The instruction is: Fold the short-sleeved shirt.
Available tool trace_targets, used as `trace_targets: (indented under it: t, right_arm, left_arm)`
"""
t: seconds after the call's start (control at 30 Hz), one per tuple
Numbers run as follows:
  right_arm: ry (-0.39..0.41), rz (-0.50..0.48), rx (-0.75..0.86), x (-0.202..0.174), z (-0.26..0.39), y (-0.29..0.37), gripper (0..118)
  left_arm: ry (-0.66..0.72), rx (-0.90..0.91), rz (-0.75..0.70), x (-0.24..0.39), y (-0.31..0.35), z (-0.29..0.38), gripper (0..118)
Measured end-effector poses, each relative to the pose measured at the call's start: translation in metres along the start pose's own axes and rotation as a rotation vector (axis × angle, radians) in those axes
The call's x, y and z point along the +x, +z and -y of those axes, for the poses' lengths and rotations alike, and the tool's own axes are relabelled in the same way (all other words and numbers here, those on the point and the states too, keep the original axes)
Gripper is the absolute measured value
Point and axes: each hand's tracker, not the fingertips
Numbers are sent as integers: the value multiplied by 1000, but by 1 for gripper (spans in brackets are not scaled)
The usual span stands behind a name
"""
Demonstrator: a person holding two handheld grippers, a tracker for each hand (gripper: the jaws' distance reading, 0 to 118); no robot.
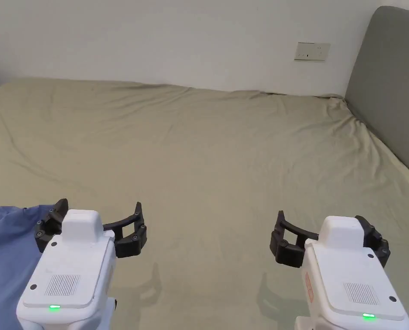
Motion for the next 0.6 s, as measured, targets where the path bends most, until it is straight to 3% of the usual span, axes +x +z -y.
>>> trace_targets:
  t: [0.6]
  right_arm:
    - [13,-6,-7,0,-2,1,118]
  left_arm:
    - [-26,-5,12,1,6,-1,118]
